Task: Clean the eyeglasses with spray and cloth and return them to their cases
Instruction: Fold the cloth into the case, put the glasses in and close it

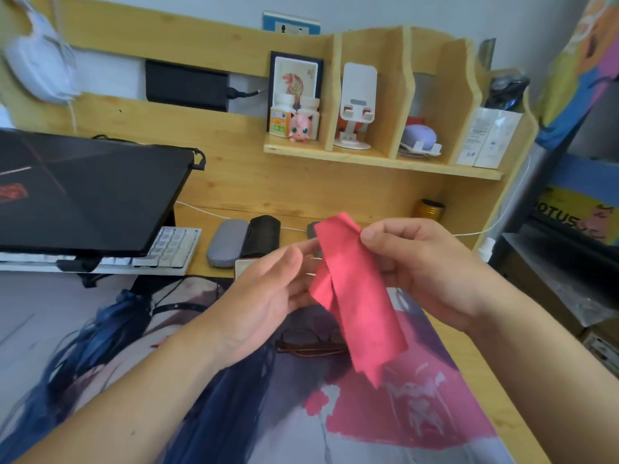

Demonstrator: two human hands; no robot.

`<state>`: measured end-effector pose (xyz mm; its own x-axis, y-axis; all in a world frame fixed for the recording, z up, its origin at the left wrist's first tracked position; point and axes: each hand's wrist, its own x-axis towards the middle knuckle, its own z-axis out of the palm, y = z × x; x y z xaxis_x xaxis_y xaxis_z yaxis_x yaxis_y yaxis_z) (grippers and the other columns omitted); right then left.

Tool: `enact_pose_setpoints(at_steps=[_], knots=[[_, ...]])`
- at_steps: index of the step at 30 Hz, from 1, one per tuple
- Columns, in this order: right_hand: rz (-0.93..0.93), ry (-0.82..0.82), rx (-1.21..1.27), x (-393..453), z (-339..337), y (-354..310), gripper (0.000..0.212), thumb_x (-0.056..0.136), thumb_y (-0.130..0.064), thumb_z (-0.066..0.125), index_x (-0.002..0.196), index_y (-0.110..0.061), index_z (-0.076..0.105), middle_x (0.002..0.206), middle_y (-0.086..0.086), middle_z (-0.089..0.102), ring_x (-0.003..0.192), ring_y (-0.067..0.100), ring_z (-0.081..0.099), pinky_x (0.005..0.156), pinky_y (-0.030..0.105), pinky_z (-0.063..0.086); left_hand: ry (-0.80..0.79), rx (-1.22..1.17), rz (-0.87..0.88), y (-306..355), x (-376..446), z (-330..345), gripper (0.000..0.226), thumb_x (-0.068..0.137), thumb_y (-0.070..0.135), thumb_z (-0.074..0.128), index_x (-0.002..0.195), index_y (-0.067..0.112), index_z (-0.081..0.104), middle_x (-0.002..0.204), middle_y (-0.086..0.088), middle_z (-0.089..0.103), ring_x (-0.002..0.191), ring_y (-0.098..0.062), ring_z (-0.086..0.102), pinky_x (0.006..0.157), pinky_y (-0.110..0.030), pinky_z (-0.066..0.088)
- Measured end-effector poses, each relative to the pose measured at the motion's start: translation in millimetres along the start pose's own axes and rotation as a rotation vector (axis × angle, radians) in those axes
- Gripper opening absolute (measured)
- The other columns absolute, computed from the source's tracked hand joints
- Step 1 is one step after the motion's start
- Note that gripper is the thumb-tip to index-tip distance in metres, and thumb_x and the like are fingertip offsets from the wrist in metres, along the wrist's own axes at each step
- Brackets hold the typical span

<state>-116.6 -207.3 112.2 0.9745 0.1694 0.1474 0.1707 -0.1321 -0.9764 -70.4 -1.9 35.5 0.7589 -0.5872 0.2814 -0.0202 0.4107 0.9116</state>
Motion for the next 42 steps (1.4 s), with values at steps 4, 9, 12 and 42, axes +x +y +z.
enact_pose_setpoints(at_steps=[4, 9, 12, 42], knots=[[0.052, 0.040, -0.003, 0.7, 6.2, 5.5, 0.017, 0.099, -0.020, 0.057, 0.090, -0.008, 0.066, 0.085, 0.017, 0.062, 0.080, 0.029, 0.057, 0.074, 0.038, 0.050, 0.080, -0.089, 0.041, 1.9, -1.4, 2.6, 0.021, 0.080, 0.009, 0.076, 0.101, 0.007, 0.073, 0.090, -0.010, 0.071, 0.081, -0.019, 0.068, 0.079, -0.033, 0.058], [-0.058, 0.408, -0.362, 4.6, 22.3, 25.0, 0.008, 0.095, -0.015, 0.066, 0.087, -0.013, 0.066, 0.082, 0.013, 0.070, 0.075, 0.026, 0.069, 0.074, 0.042, 0.059, 0.082, -0.258, 0.029, 10.7, -1.2, 3.3, 0.014, 0.081, 0.004, 0.064, 0.094, 0.002, 0.070, 0.077, -0.012, 0.065, 0.069, -0.019, 0.062, 0.068, -0.031, 0.057], [-0.093, 0.211, -0.174, -2.5, 39.3, 24.2, 0.026, 0.093, -0.036, 0.067, 0.096, -0.010, 0.072, 0.089, 0.012, 0.075, 0.089, 0.024, 0.073, 0.084, 0.038, 0.059, 0.055, -0.180, 0.036, 15.0, -4.5, 6.6, 0.025, 0.083, 0.006, 0.063, 0.105, 0.002, 0.075, 0.085, -0.014, 0.069, 0.077, -0.021, 0.065, 0.075, -0.034, 0.060], [-0.096, -0.168, -0.235, -121.7, -15.0, 40.6, 0.011, 0.084, -0.015, 0.072, 0.089, -0.007, 0.078, 0.089, 0.007, 0.075, 0.084, 0.013, 0.068, 0.080, 0.024, 0.051, 0.032, 0.634, -0.140, 33.9, -104.7, 32.4, 0.013, 0.075, 0.016, 0.083, 0.082, 0.022, 0.074, 0.091, -0.011, 0.073, 0.083, -0.016, 0.067, 0.078, -0.020, 0.053]])
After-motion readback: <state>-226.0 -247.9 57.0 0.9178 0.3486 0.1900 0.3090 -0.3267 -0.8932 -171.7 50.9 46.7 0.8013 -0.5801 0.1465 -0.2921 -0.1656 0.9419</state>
